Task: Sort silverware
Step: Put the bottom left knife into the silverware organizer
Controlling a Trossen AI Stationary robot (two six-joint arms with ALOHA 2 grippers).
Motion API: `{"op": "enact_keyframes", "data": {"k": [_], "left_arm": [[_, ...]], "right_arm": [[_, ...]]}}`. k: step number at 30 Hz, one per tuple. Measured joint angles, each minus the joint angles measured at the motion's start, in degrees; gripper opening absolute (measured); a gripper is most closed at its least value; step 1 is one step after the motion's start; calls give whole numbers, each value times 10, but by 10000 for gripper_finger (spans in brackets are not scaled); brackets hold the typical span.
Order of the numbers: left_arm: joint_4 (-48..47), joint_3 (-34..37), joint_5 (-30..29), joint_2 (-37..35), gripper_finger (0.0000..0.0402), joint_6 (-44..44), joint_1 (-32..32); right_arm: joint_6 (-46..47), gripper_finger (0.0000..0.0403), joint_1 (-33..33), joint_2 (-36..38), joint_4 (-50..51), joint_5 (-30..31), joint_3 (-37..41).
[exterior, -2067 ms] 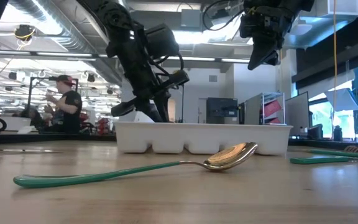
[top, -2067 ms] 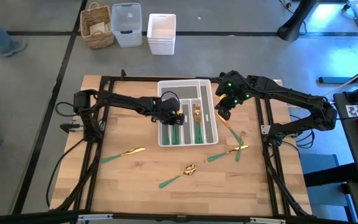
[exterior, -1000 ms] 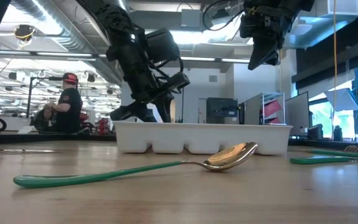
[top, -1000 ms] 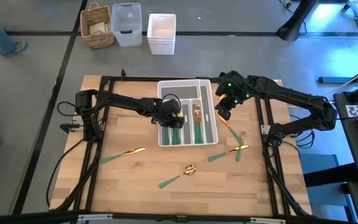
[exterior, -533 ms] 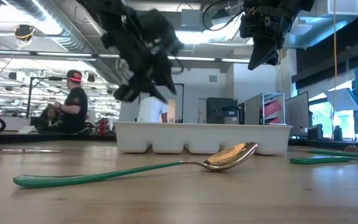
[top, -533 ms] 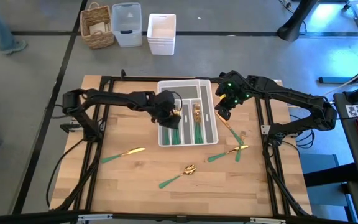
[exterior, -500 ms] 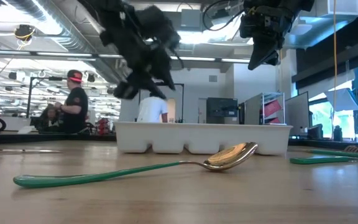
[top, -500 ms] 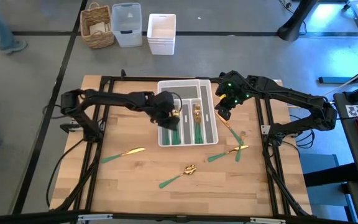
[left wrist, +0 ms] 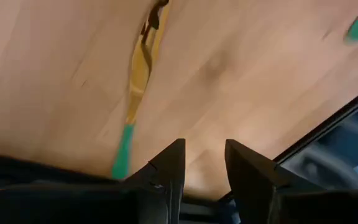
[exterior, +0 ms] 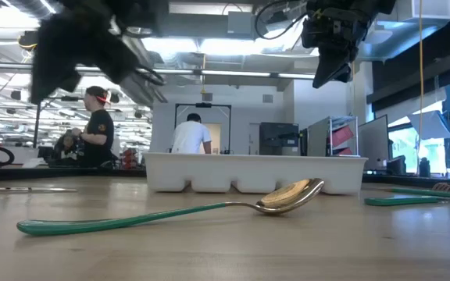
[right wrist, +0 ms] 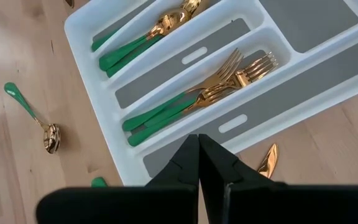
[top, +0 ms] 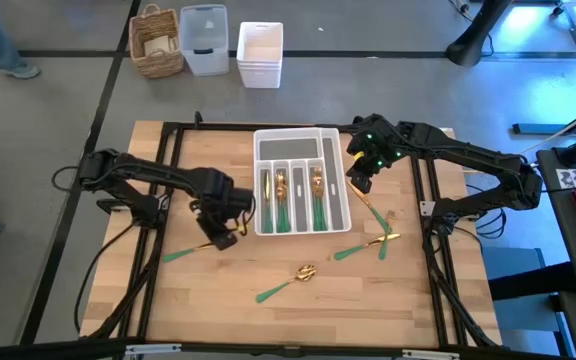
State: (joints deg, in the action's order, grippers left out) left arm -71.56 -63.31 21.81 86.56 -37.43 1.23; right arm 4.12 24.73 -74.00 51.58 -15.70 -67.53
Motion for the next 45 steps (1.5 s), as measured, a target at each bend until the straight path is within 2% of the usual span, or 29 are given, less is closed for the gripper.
{"op": "enact_keyframes", "data": {"k": [8, 12, 22, 27, 35, 45], "left_arm": [[-17, 1, -60, -2, 107, 82, 27], [-19, 25, -82, -41, 107, 95, 25], [31, 189, -93, -258, 107, -38, 34], [61, 258, -93, -319, 107, -75, 51], [160, 338, -93, -328, 107, -56, 78], [268, 400, -93, -328, 107, -91, 114]], "right_arm": [[46, 5, 0, 0, -3, -5, 0], [77, 5, 0, 0, -7, -19, 0], [98, 5, 0, 0, -15, -20, 0], [98, 5, 0, 0, -24, -19, 0], [97, 5, 0, 0, -25, -11, 0], [97, 5, 0, 0, -27, 22, 0]]}}
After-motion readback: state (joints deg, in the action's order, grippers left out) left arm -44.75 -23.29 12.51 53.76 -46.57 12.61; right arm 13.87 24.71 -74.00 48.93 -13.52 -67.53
